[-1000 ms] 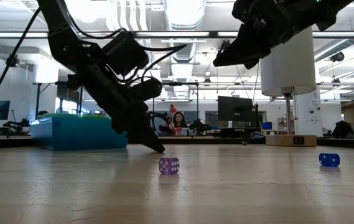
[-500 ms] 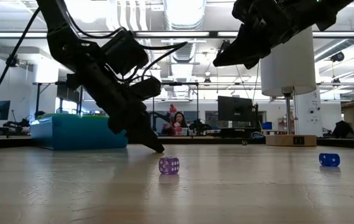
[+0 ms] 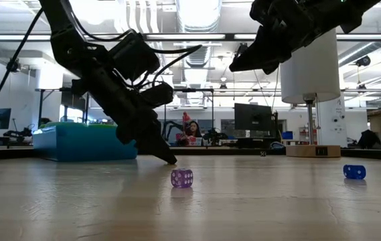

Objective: Pick & Place Dice
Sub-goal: Put the small yellow dice into the blue bin

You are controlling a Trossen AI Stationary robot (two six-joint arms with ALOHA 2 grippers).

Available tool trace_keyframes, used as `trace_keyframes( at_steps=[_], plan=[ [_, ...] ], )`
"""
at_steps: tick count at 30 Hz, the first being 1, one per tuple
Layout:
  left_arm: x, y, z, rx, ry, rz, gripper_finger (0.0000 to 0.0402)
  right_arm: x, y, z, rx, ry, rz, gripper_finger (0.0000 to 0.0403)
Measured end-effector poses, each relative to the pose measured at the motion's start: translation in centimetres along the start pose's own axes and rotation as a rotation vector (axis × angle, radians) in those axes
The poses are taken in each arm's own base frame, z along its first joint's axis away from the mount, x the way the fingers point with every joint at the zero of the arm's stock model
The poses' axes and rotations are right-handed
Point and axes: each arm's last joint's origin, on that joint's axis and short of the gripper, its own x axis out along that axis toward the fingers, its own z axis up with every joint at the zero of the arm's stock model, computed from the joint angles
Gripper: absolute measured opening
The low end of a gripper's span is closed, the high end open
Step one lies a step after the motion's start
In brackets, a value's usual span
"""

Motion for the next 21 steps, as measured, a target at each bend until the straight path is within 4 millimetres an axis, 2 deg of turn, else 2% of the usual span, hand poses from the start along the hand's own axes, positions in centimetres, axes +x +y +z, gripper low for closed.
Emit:
trace_keyframes(
  at_steps=[10, 21],
  plan=[
    [-1.1, 0.1, 0.5, -0.001, -0.012, 0.016, 0.0055, 0.0, 0.0, 0.0, 0.000, 0.000, 0.000, 0.0008],
    [-4.5, 0.5, 2.3, -0.039, -0.065, 0.112, 0.0055, 0.0, 0.0, 0.0, -0.004, 0.001, 0.000, 0.0008]
  ],
)
